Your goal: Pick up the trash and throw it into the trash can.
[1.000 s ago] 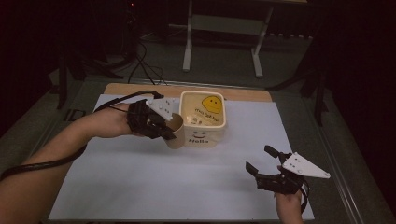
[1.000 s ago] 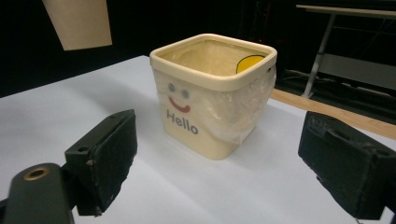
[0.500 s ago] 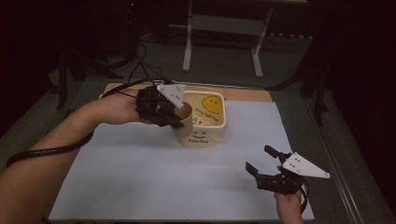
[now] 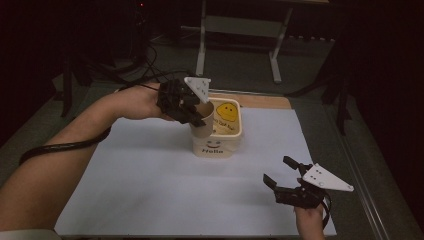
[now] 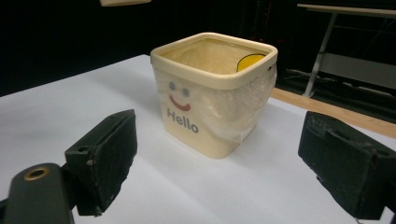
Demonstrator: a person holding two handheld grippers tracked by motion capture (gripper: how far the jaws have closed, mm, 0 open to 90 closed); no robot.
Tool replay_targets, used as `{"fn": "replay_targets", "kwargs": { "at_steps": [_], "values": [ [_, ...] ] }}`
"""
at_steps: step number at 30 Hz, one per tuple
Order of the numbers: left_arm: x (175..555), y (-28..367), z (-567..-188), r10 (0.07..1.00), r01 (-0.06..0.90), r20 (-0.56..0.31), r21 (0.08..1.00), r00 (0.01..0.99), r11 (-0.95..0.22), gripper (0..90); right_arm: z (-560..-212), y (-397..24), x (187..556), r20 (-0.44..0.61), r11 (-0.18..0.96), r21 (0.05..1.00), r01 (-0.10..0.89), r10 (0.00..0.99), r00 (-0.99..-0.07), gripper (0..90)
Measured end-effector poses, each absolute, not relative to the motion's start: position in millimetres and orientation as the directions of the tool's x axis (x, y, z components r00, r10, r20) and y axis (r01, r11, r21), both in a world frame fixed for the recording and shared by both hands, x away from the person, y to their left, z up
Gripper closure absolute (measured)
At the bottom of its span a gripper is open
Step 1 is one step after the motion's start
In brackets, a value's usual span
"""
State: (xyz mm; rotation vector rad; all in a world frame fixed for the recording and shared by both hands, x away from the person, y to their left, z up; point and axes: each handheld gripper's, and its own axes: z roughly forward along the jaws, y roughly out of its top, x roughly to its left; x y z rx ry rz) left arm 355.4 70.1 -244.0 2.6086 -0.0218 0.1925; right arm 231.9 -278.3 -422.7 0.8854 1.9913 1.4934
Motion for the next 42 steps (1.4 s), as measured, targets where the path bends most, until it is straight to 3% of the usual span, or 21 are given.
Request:
{"fn": "replay_targets", "kwargs": {
  "at_steps": [20, 42],
  "values": [
    [393, 40, -249, -0.011, -0.082, 0.175, 0.407, 0.985, -0.91, 87.3, -424, -279, 233, -0.004, 0.192, 0.959, 0.208, 0.744, -0.669, 11.6],
    [426, 28, -245, 0.017, -0.071, 0.206, 0.409, 0.978, -0.91, 86.9, -425, -280, 233, 0.001, 0.19, 0.958, 0.213, 0.743, -0.67, 11.6]
  ]
}}
